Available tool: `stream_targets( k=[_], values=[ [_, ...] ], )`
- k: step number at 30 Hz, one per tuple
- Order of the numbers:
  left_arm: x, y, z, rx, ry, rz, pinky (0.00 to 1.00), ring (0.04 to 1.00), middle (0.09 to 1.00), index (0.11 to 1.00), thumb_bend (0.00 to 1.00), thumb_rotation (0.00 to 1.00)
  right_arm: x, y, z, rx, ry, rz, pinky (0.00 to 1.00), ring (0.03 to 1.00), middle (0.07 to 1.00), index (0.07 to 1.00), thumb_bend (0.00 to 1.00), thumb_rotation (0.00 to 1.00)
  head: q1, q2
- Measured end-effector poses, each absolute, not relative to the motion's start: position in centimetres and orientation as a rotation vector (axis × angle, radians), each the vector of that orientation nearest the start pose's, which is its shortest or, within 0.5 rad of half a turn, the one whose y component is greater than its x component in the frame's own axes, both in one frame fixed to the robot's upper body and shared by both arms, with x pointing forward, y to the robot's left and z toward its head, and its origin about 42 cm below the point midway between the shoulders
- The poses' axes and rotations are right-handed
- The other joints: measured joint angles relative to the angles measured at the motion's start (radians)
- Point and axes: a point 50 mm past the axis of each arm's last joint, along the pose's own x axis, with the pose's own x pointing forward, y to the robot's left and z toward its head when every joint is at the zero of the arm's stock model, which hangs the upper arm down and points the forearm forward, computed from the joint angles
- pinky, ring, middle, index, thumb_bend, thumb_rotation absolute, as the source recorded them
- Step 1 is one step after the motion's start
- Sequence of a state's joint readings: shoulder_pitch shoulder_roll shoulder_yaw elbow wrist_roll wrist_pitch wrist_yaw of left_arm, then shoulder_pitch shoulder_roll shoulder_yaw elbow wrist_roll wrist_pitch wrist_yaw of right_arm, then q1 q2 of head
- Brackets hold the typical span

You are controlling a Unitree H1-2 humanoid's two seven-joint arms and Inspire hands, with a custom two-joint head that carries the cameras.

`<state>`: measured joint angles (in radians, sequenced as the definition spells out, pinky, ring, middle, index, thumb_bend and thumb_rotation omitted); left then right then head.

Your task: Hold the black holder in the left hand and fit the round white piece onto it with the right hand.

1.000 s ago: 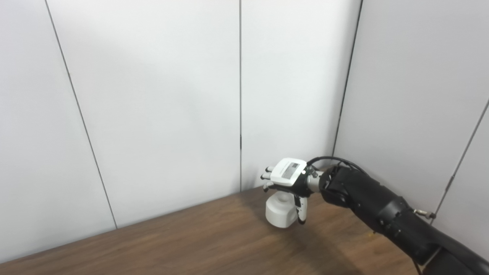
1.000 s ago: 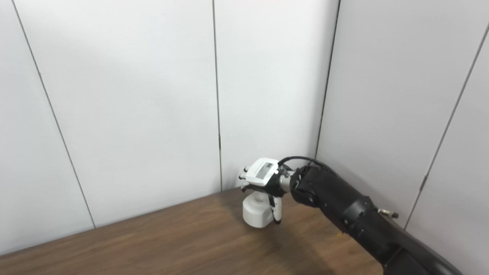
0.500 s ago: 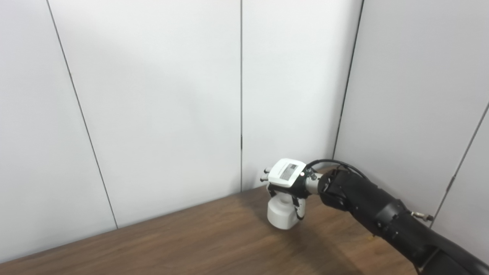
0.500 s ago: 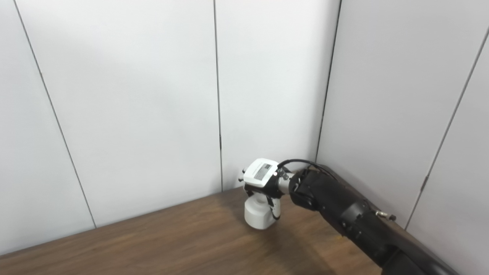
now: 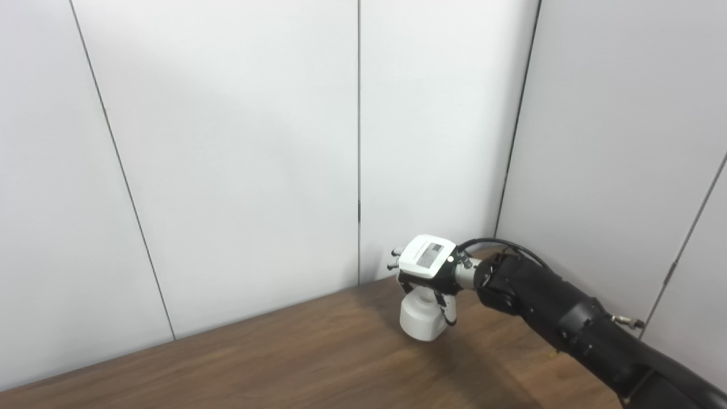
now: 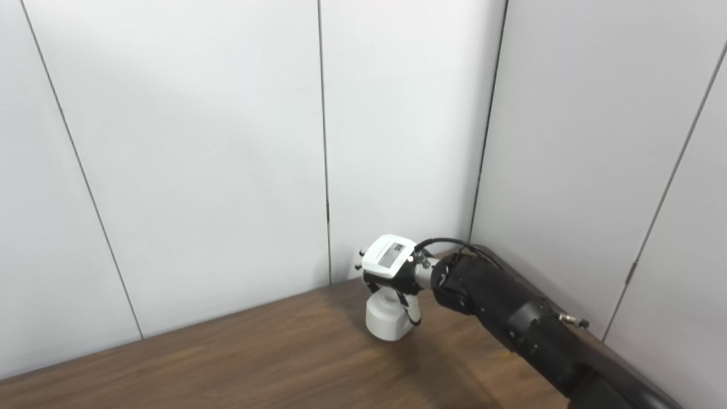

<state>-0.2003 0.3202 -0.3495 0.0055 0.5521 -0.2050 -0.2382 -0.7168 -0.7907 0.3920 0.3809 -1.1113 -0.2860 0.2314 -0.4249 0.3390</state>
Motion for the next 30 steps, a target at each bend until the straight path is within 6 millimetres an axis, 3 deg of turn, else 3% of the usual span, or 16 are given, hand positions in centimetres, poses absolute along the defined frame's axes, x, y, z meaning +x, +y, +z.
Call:
stream_targets(
  k=[11,20,27,30],
  values=[
    [32.5,19.1,13.9,0.945,-0.333,-0.631,1.00,0.962,0.945,0.482,0.51,0.04,44.6,-36.1,29.7,-2.006,-0.216,0.336,0.94,1.000,0.924,0.484,0.52,0.13,0.054,0.034],
    [34.1,18.9,14.9,0.979,-0.316,-0.631,1.00,0.987,0.966,0.482,0.51,0.04,42.4,-32.3,30.5,-1.878,-0.244,0.252,0.94,1.000,0.962,0.486,0.51,0.14,0.074,0.051],
    [34.1,18.7,14.8,0.974,-0.315,-0.632,1.00,0.988,0.965,0.482,0.51,0.04,41.0,-31.4,30.2,-1.840,-0.218,0.245,0.95,1.000,0.964,0.488,0.51,0.13,0.091,0.071],
    [34.2,18.3,14.8,0.968,-0.311,-0.628,1.00,0.985,0.963,0.482,0.51,0.04,40.6,-31.1,30.6,-1.831,-0.210,0.238,0.94,1.000,0.960,0.487,0.51,0.13,0.109,0.100]
  ],
)
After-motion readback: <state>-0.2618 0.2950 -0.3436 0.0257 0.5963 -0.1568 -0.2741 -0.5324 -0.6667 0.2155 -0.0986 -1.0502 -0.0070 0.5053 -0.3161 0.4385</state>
